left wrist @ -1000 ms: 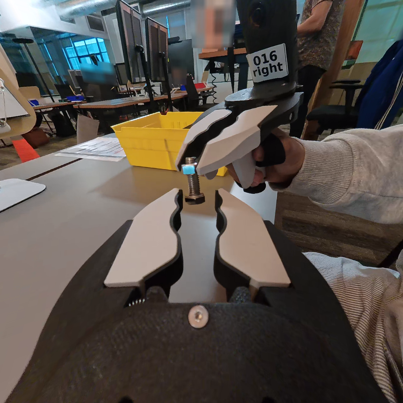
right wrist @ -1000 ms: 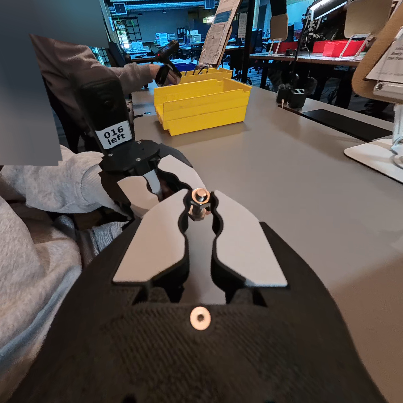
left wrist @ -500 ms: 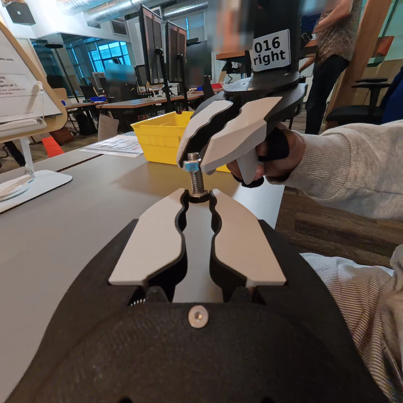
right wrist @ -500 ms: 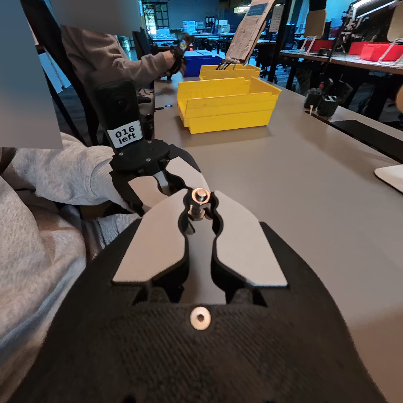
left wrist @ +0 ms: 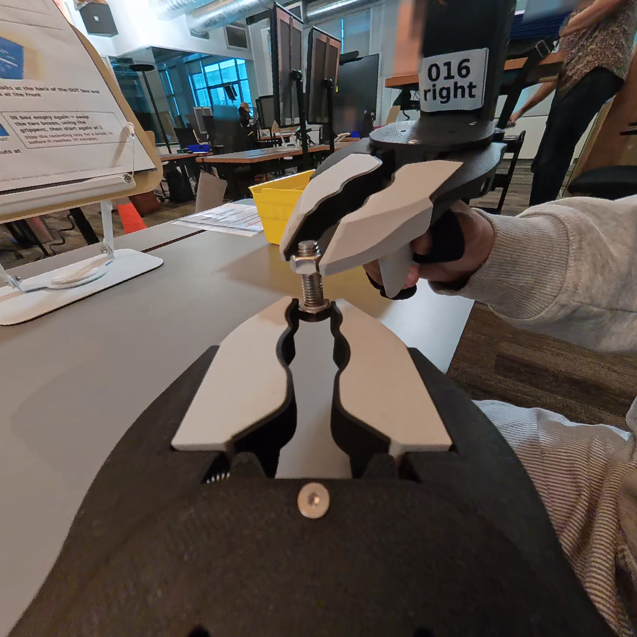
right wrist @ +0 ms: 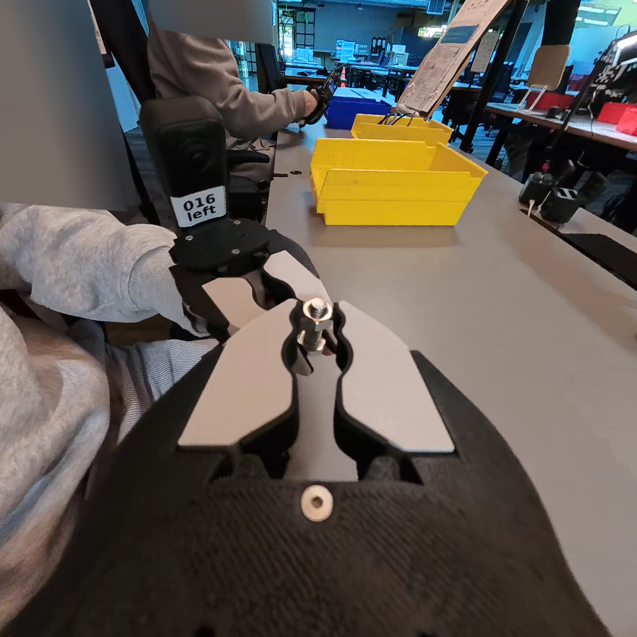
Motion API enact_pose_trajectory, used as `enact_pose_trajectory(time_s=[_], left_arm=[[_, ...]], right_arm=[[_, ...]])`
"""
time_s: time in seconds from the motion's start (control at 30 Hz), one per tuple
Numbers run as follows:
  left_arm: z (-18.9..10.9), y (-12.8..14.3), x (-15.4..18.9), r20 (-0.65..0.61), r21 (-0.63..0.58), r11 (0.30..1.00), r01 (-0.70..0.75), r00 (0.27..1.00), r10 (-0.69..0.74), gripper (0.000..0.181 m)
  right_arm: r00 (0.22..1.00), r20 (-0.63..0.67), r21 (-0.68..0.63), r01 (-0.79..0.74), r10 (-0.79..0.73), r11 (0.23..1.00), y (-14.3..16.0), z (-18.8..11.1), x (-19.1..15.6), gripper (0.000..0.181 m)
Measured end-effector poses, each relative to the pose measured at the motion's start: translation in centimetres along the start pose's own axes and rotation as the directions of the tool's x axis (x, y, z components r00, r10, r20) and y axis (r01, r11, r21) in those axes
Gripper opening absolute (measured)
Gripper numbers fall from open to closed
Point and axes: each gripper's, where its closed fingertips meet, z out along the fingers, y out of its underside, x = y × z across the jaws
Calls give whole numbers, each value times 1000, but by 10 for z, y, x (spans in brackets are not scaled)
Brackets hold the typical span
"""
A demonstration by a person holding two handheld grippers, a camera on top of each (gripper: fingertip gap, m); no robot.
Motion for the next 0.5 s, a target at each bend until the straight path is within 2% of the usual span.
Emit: enact_pose_trajectory(time_s=[0.13,0.23,0.43,0.5], left_arm=[[3,0,-2,14,-4,1000,-11,1000,11,17],[9,-3,-4,20,3,1000,-6,1000,6,17],[39,-6,7,-70,7,1000,20,997,-19,17],[51,-6,17,-130,8,999,39,991,-38,17]], right_arm=[[999,-18,11,43,-43,999,2,-3,3,18],[996,-59,40,66,-64,997,7,-10,9,25],[982,-137,176,-101,126,979,11,-43,23,43],[973,-185,195,-98,135,976,11,-55,23,46]])
